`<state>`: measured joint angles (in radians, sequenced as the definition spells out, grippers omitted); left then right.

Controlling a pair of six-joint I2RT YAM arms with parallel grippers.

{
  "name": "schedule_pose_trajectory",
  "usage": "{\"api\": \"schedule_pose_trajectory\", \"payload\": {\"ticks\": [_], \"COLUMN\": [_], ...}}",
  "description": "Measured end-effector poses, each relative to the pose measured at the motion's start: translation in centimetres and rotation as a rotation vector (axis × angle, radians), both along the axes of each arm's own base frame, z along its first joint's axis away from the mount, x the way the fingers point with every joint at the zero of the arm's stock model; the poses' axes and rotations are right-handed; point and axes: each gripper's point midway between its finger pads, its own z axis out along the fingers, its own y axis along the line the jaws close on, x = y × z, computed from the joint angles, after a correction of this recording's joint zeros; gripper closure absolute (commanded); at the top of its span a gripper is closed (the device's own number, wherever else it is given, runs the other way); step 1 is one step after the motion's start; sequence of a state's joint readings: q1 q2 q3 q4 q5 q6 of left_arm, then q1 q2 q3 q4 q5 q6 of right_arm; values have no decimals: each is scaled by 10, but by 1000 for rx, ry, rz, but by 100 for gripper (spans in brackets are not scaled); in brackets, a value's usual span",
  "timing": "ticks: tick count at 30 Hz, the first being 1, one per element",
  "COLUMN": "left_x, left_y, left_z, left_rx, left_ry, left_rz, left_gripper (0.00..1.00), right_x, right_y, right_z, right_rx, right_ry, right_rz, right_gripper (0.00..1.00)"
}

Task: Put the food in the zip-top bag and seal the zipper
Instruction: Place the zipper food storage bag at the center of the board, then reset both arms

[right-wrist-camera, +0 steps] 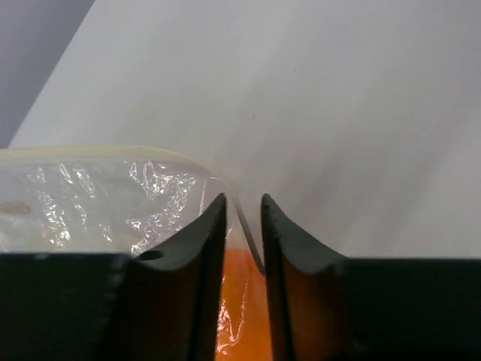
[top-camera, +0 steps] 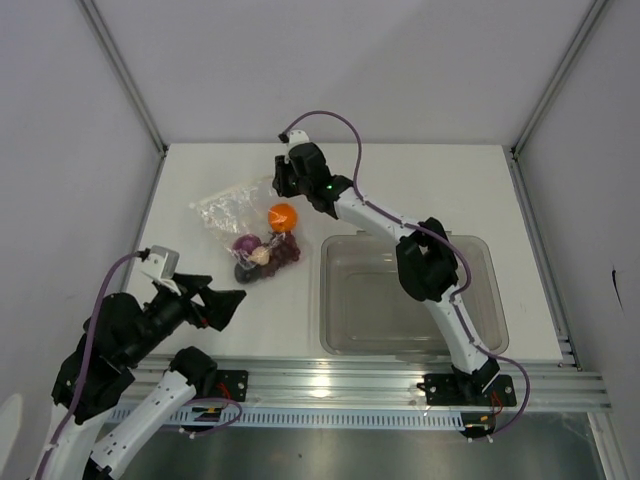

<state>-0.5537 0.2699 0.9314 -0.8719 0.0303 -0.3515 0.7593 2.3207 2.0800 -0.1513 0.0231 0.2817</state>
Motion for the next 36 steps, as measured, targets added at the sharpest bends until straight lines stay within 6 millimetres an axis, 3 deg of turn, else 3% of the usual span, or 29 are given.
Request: {"api": "schedule_pose_trajectory", "payload": {"ticks": [2,8,13,16,19,22,25,29,33,36], "left_x": [2,8,15,20,22,24,27,31,36,40], "left_y": [-3,-6,-3,-5,-7,-9,-13,-21,-34,-45], "left_z": [0,-2,-4,-8,-9,-11,-15,-22,-33,-40], "left_rx": [1,1,-1,2,-3,-12,-25,-50,-77,-104], "left_ry": [8,28,52,79,91,93,101,119,147,163], "left_rz": [-10,5,46,56,59,61,58,39,8,-20], "left_gripper": [1,1,1,1,0,0,0,1,1,0], "right_x": [11,25,25,11,-16,-61,-106,-170,-222,-255], "right_y": [-4,-20,-31,-44,-69,-102,-135,-182,-231,-262], "right_z": [-9,-20,-10,10,41,80,104,92,55,38], "right_rx": [0,-21,-67,-93,-115,-126,-111,-114,-119,-103], "right_ry": [15,34,17,17,14,2,-5,38,109,137], "right_rz": [-31,-69,-74,-90,-115,-148,-178,-198,-241,-275], "right_gripper": [42,1,1,1,1,1,1,1,1,1]}}
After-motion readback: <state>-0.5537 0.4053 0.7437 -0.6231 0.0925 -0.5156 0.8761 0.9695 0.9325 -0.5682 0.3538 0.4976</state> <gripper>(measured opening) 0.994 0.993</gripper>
